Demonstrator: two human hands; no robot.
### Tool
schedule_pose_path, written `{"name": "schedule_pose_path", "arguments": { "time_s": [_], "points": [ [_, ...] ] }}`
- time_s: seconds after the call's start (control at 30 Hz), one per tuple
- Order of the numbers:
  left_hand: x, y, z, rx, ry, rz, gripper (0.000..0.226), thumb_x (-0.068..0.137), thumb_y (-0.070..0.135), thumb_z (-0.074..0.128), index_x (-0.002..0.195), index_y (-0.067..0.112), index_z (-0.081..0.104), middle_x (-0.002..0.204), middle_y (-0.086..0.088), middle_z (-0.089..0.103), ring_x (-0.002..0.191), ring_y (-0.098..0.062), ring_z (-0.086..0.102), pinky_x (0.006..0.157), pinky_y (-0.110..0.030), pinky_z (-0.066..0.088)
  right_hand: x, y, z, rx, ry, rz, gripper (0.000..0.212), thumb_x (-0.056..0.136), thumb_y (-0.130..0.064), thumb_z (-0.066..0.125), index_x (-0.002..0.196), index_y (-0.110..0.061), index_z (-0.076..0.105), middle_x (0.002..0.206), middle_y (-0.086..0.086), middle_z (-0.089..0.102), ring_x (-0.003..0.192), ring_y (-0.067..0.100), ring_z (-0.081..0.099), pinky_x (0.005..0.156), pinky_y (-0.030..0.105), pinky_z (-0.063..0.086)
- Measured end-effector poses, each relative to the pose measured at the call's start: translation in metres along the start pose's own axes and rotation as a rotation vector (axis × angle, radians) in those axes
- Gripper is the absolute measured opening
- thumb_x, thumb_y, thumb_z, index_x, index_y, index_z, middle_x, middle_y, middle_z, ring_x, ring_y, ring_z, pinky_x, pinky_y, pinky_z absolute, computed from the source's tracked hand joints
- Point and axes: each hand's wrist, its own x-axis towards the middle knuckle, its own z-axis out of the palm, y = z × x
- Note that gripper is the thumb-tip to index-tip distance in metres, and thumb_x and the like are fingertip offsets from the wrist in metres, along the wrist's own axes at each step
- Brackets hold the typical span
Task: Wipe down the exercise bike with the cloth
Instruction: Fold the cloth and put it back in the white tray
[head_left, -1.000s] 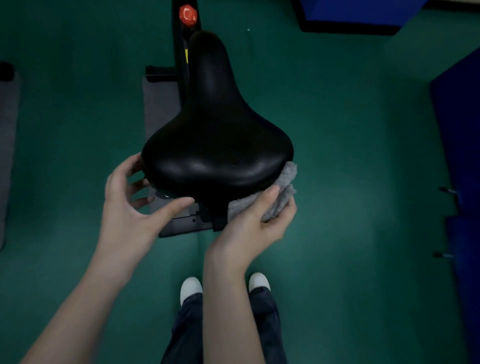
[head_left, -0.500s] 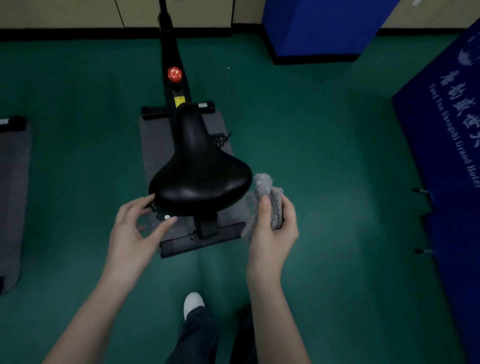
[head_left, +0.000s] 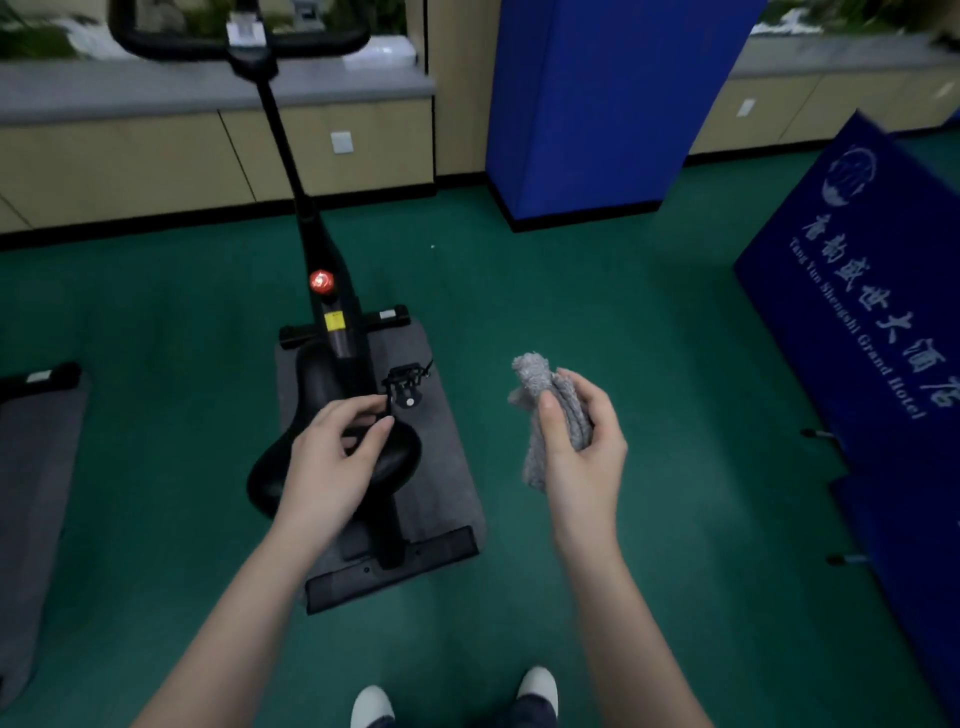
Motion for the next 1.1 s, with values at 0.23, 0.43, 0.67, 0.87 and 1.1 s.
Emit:
{"name": "schedule_pose_path", "arguments": {
  "time_s": [0.23, 0.43, 0.67, 0.87, 1.1],
  "points": [
    [0.011, 0.074, 0.083, -0.026, -0.015, 0.053, 0.019, 0.09, 0.017, 0.063, 0.108, 0.021, 0.068, 0.108, 0.007, 0.064, 0.094, -0.005, 0.061, 0.083, -0.019, 0.047, 0.071, -0.029, -0.067, 0.003, -0.065, -0.063, 0.017, 0.091, -0.012, 0.063, 0.103, -0.023, 0.064, 0.105, -0.012, 0.066, 0.095, -0.007, 0.061, 0.079, 0.004, 0.042],
    [0.009, 0.127, 0.14, -0.015, -0.03, 0.102, 0.022, 0.093, 0.022, 0.059, 0.113, 0.018, 0.068, 0.111, 0.009, 0.064, 0.099, -0.004, 0.061, 0.09, -0.021, 0.047, 0.113, -0.045, -0.114, -0.006, -0.121, -0.094, 0.014, 0.092, -0.013, 0.062, 0.105, -0.017, 0.064, 0.104, -0.009, 0.067, 0.094, -0.003, 0.061, 0.081, 0.008, 0.044],
    [0.01, 0.163, 0.188, -0.118, -0.102, 0.079, 0.016, 0.095, 0.02, 0.055, 0.102, 0.023, 0.068, 0.105, 0.007, 0.068, 0.106, -0.008, 0.061, 0.098, -0.026, 0.044, 0.14, -0.05, -0.133, 0.012, -0.15, -0.078, 0.015, 0.093, -0.015, 0.06, 0.107, -0.015, 0.065, 0.104, -0.007, 0.068, 0.096, 0.0, 0.062, 0.083, 0.011, 0.045],
    [0.038, 0.183, 0.219, -0.306, -0.217, 0.043, 0.018, 0.097, 0.026, 0.05, 0.096, 0.026, 0.068, 0.096, 0.01, 0.072, 0.095, -0.005, 0.066, 0.092, -0.032, 0.049, 0.173, -0.049, -0.119, 0.019, -0.216, -0.113, 0.019, 0.092, -0.01, 0.061, 0.098, -0.028, 0.063, 0.1, -0.017, 0.068, 0.096, -0.005, 0.062, 0.083, 0.01, 0.044],
    [0.114, 0.199, 0.236, -0.6, -0.227, -0.04, 0.022, 0.098, 0.02, 0.048, 0.095, 0.016, 0.069, 0.091, 0.001, 0.074, 0.088, -0.012, 0.069, 0.074, -0.022, 0.053, 0.237, -0.045, -0.071, 0.019, -0.259, -0.099, 0.021, 0.092, -0.008, 0.058, 0.1, -0.027, 0.064, 0.106, -0.013, 0.068, 0.104, 0.0, 0.062, 0.091, 0.02, 0.046]
  ]
}}
